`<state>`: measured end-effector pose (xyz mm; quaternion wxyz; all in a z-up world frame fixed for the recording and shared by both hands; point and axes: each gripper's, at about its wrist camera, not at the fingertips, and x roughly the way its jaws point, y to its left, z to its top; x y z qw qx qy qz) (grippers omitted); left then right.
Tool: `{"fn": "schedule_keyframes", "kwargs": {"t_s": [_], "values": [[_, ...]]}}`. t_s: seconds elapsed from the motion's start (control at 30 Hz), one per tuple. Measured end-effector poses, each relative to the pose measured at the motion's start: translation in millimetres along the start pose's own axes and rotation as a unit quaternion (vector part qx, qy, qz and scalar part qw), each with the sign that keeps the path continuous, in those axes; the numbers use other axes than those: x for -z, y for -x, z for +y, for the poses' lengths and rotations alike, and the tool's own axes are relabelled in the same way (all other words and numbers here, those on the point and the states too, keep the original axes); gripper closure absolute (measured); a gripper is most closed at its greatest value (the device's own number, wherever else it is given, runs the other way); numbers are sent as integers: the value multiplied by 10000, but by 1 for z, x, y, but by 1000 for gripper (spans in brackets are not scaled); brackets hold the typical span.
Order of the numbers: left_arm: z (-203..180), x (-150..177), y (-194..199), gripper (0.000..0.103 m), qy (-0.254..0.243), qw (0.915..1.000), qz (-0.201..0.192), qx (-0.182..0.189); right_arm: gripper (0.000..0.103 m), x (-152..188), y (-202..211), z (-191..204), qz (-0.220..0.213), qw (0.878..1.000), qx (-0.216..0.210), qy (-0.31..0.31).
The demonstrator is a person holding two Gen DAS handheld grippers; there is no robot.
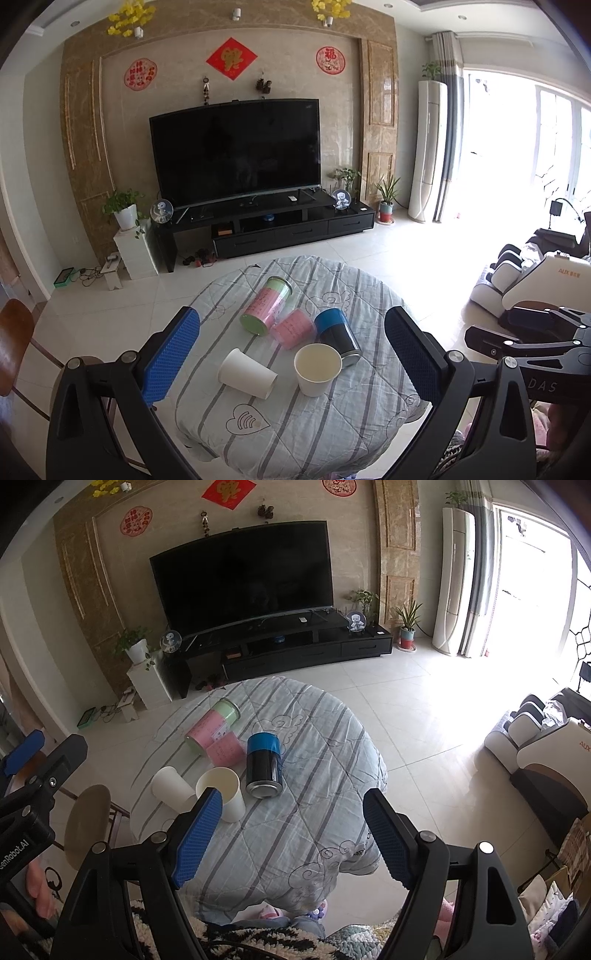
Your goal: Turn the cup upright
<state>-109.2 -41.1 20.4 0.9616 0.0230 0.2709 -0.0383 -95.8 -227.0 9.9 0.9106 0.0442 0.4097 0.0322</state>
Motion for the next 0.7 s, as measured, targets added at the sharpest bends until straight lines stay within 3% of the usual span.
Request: {"fn": "schedule_keyframes", "kwargs": {"t_s": [0.7], "values": [[11, 5, -6, 1, 35, 10000, 34, -5, 23, 2, -6, 5, 104, 9999, -82, 100]]}}
